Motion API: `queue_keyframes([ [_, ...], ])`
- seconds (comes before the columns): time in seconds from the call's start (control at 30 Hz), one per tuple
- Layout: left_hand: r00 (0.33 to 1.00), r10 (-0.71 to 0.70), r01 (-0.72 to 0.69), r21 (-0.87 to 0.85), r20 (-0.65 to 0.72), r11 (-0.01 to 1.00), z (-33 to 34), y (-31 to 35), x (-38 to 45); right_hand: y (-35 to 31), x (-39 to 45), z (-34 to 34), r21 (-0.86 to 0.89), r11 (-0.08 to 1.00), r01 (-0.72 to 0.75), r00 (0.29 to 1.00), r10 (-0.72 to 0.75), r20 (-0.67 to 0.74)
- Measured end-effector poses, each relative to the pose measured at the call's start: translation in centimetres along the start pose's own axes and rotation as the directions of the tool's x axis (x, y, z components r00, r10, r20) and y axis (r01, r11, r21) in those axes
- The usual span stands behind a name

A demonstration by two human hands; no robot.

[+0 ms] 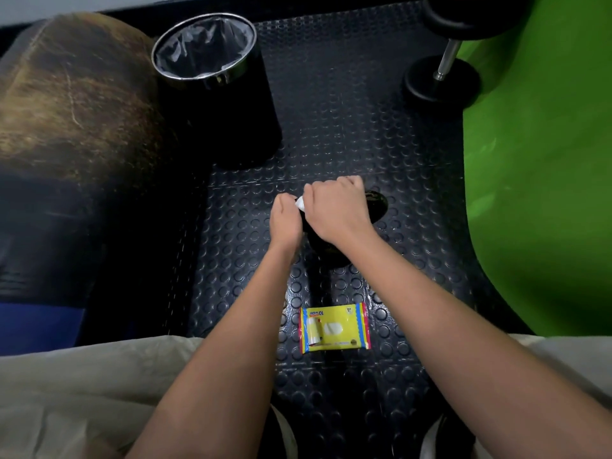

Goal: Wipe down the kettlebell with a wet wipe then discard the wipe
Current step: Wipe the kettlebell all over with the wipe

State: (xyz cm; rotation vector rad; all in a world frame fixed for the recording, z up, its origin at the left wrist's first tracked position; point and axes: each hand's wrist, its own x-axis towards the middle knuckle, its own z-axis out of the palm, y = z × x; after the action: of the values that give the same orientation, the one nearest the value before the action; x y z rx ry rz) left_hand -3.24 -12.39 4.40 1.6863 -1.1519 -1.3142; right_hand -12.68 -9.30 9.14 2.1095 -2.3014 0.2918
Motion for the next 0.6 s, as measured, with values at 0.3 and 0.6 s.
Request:
queue_keyframes([
  [0.3,0.999,0.05,-0.051,0.069,0.012,0.996,0.3,0.6,-0.9,4.6,-2.9,3.1,0.331,0.943,0.018,0.943,0.094,-0.318],
  [0.6,0.999,0.02,-0.022,0.045,0.025,0.999,0.1,0.7,-0.9,7.2,-2.6,1.9,0.808,0.293,-0.511,0.777,0.56,0.288],
])
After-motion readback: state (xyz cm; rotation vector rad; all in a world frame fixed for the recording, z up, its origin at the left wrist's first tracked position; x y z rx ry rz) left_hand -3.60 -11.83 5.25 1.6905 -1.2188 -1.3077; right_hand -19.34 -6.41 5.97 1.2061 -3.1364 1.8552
